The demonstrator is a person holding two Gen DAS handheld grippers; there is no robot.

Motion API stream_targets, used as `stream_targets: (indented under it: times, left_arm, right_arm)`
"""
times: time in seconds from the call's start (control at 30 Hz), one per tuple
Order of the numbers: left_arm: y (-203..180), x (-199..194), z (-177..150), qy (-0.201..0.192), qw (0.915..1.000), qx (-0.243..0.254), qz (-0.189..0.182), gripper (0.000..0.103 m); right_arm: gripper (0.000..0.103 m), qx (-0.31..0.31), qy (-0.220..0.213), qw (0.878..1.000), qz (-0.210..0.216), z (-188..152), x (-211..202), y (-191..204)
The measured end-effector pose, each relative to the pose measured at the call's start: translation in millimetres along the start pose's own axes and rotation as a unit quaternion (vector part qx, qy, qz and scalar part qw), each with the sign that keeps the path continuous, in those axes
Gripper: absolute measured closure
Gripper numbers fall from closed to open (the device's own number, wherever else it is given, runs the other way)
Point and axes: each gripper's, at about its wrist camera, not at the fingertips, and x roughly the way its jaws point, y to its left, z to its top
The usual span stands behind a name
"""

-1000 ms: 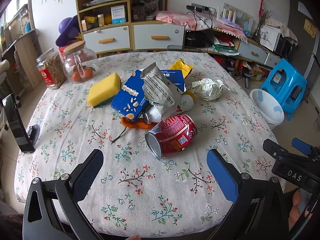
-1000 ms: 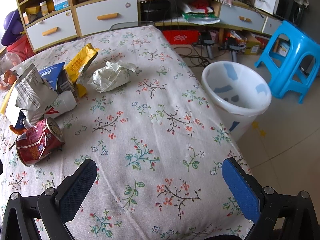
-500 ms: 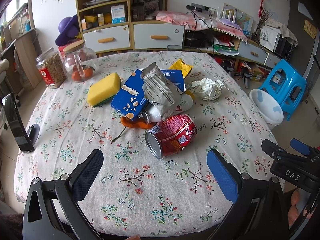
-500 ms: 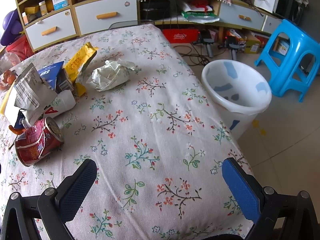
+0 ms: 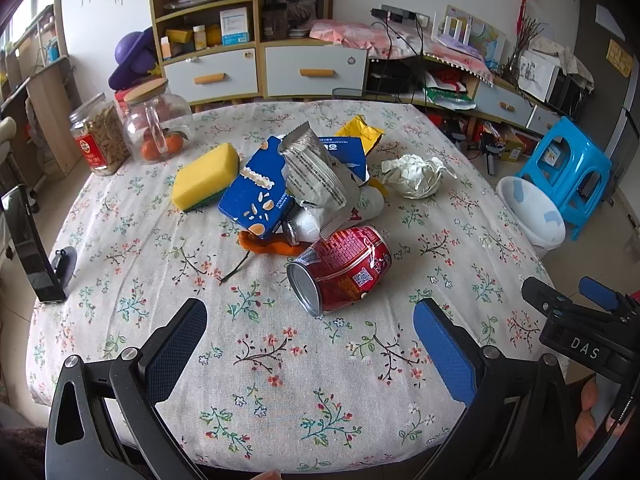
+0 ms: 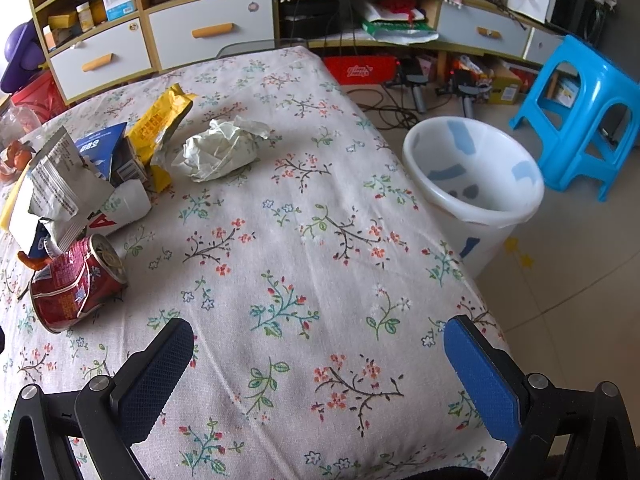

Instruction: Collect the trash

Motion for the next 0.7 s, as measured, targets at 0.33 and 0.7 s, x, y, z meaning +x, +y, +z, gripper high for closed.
stream_targets:
  times: [0.33, 0.7]
  left_arm:
    - [2, 1, -1, 0.003, 1.0000, -0.002, -0.002, 0.000]
    - [15, 0, 16, -0.004, 0.9999, -0.009, 0.013, 0.000]
  right_arm:
    - [0.000, 0.001, 0.001, 1.000, 0.001, 0, 1, 0]
    - [0.000, 0.011, 0.015, 1.000, 0.010, 7, -1, 1]
